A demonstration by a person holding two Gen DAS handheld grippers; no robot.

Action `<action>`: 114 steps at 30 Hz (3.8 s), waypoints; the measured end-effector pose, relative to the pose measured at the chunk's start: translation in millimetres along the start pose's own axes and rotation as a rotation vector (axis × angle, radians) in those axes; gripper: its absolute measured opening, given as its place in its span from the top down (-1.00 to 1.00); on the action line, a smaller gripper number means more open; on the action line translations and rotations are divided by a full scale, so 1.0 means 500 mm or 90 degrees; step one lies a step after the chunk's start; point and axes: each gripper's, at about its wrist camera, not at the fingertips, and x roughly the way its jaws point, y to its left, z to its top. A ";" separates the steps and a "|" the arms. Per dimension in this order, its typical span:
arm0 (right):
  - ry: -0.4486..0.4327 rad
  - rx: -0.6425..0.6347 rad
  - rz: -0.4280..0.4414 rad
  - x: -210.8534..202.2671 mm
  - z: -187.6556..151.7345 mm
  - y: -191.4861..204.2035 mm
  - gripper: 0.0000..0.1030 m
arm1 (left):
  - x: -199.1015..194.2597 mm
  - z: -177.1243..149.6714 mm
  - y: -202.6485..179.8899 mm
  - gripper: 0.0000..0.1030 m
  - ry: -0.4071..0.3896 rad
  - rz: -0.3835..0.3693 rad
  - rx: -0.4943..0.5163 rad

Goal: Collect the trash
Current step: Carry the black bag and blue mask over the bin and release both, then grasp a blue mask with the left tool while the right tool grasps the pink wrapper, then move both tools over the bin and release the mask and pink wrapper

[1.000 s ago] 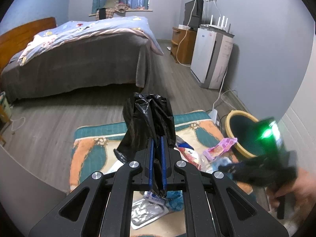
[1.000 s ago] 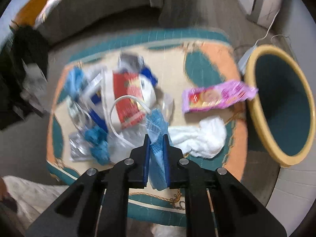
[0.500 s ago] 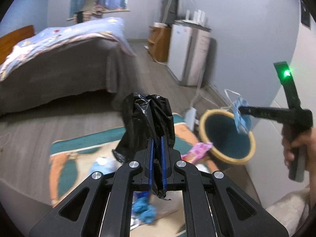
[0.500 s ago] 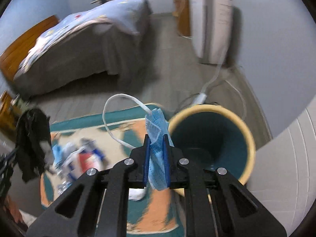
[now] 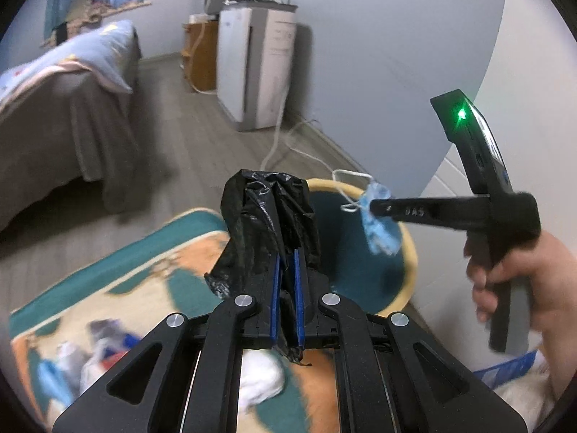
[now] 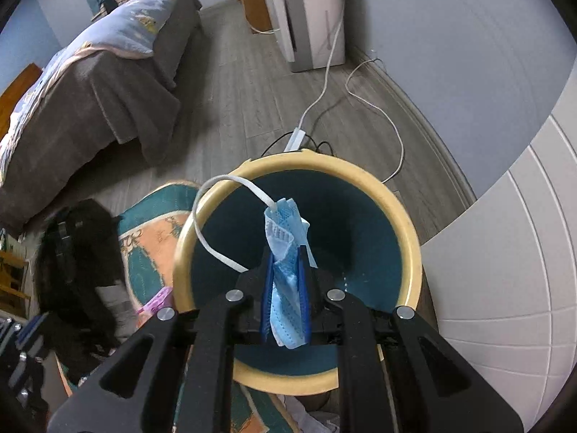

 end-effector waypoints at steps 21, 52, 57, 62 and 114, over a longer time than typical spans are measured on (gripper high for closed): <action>-0.015 0.040 0.013 -0.017 0.007 0.009 -0.63 | 0.024 0.010 0.033 -0.81 -0.018 0.076 0.000; 0.073 -0.124 0.007 0.051 -0.070 0.313 -0.89 | -0.237 -0.132 0.373 -0.88 -0.038 0.260 -0.107; 0.104 -0.137 -0.015 0.086 -0.086 0.322 -0.89 | -0.233 -0.149 0.403 -0.88 -0.019 0.267 -0.115; 0.130 -0.110 -0.021 0.117 -0.093 0.305 -0.89 | -0.242 -0.169 0.446 -0.88 -0.008 0.268 -0.160; -0.071 -0.193 0.006 -0.123 -0.097 0.379 0.86 | -0.242 -0.131 0.368 0.93 -0.044 0.227 -0.088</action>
